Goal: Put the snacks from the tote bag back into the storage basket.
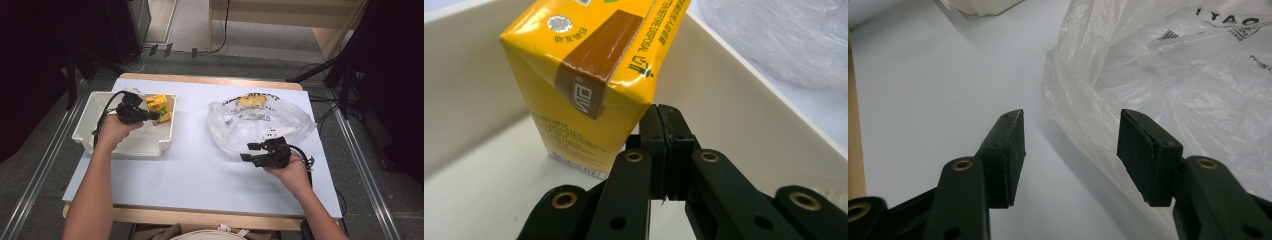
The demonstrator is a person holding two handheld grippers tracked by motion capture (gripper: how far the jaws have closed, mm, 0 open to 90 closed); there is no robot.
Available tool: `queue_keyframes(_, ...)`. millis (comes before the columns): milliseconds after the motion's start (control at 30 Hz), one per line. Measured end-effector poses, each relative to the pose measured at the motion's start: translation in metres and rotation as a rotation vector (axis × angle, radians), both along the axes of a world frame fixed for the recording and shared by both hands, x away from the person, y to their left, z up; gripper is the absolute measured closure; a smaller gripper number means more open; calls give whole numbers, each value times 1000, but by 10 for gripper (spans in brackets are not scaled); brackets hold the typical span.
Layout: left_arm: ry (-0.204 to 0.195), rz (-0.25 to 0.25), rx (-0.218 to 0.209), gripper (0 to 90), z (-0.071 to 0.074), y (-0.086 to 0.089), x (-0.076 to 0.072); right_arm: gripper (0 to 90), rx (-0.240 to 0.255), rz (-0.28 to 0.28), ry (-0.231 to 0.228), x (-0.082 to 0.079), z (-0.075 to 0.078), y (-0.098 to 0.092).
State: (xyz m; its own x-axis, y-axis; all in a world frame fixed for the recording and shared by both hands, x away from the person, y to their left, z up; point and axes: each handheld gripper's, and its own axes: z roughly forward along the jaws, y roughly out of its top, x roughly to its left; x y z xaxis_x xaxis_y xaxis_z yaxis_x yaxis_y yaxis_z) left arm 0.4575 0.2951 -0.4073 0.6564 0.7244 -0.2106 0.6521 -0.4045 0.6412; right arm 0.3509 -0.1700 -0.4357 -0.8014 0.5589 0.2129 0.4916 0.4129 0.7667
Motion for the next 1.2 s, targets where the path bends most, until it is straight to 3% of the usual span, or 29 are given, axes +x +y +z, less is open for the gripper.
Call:
queue_keyframes(733, 16, 64, -4, 900, -9, 5, 7, 460, 2, -5, 1, -1, 0, 0)
queue_keyframes(1200, 35, 154, -24, 895, -11, 16, 10, 460, -3, -5, 0, -1, 0, 0)
